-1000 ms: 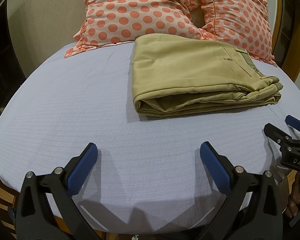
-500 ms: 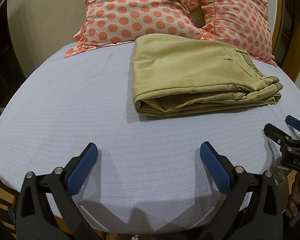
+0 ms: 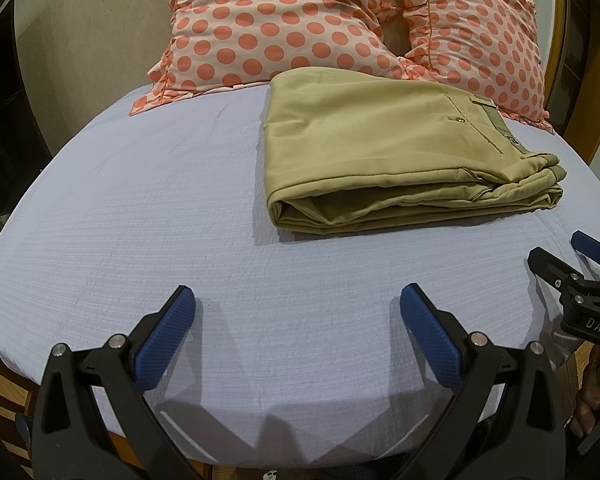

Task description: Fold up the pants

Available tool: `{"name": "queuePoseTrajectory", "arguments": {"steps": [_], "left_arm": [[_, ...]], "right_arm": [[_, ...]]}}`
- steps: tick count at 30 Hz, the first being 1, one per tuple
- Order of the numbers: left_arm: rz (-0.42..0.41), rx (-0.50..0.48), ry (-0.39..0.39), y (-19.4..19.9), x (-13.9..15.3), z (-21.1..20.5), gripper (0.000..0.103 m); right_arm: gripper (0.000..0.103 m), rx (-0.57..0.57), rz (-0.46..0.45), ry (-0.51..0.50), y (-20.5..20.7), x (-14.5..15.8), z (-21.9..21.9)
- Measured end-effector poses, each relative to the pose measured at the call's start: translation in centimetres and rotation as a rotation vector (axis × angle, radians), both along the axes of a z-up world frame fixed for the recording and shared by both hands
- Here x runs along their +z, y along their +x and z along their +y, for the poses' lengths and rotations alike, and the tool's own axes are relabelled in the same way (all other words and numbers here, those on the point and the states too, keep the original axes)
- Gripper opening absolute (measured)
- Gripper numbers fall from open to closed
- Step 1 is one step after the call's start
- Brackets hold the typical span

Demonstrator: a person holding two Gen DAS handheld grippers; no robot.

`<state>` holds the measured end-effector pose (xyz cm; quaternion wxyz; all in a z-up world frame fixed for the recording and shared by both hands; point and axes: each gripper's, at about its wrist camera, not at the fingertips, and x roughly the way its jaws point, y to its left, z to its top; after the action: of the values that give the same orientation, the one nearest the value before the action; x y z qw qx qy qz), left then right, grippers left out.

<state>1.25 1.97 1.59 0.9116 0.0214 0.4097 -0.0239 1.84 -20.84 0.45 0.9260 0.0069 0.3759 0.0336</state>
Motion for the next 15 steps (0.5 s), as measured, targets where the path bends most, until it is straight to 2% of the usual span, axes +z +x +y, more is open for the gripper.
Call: {"name": "queuePoseTrajectory", "arguments": {"steps": [15], "left_arm": [[0.029, 0.011, -0.001, 0.43, 0.22, 0.0, 0.101]], "right_arm": [[0.102, -0.001, -0.001, 0.0, 0.03, -0.01, 0.04]]}}
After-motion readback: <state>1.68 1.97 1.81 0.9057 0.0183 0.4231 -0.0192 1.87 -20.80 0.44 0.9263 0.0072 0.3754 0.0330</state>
